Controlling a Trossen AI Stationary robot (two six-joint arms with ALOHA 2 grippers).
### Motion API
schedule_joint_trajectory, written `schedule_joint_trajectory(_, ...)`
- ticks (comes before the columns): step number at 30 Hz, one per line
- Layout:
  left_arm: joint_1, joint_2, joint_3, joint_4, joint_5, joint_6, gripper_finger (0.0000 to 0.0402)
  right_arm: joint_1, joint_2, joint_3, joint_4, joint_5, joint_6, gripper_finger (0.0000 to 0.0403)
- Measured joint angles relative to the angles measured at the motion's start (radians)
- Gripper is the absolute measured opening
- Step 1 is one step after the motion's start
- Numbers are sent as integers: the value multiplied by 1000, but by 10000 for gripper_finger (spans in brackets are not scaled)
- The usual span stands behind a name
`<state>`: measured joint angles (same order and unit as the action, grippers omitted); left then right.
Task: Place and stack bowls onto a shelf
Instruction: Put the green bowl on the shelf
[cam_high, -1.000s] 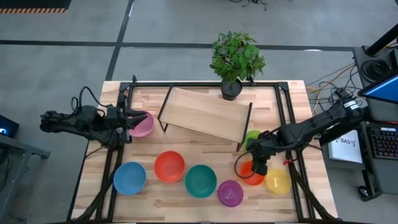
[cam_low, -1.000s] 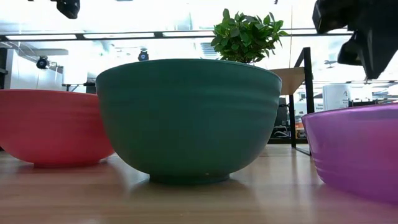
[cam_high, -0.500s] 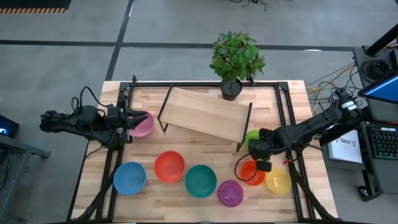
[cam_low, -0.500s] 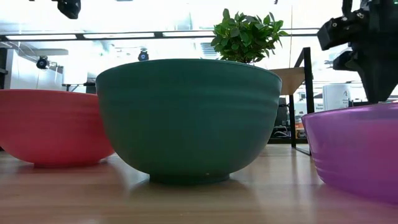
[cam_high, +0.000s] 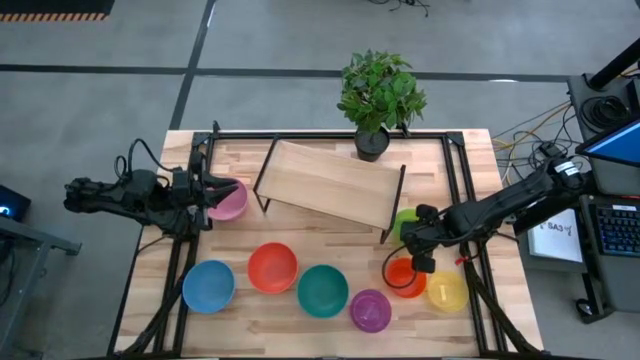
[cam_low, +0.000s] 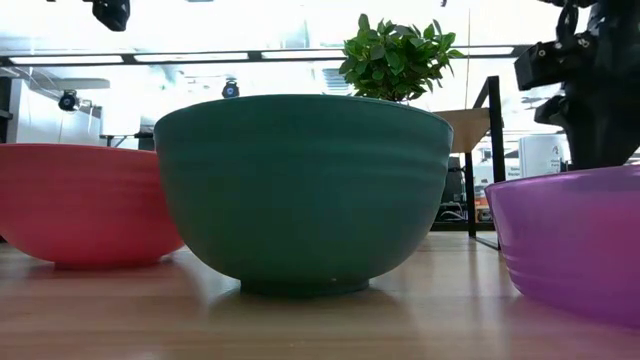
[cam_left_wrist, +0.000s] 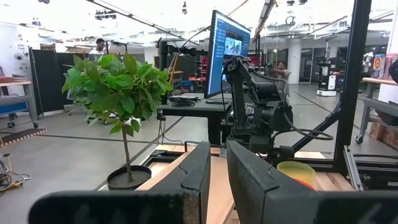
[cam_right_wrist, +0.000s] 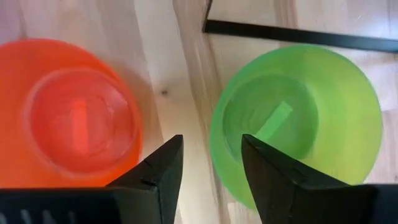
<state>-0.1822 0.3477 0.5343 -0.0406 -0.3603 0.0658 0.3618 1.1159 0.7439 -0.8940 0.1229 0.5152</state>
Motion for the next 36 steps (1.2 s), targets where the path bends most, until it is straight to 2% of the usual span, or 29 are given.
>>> schedule_joint_trajectory(14,0,5,0,3,0,3,37,0,25,-102,96,33,70,145)
schedule_joint_trajectory(20,0,6,0,2,0,4,37,0,25,-153,148,43,79,106)
schedule_joint_trajectory(28,0,9,0,1,0,4,37,0,25,-165,170,35,78,16)
schedule_joint_trajectory(33,0,9,0,1,0,4,37,0,23,-128,144,26,79,11)
schedule_joint_trajectory(36,0,10,0,1,0,4,37,0,23,-71,49,13,77,9)
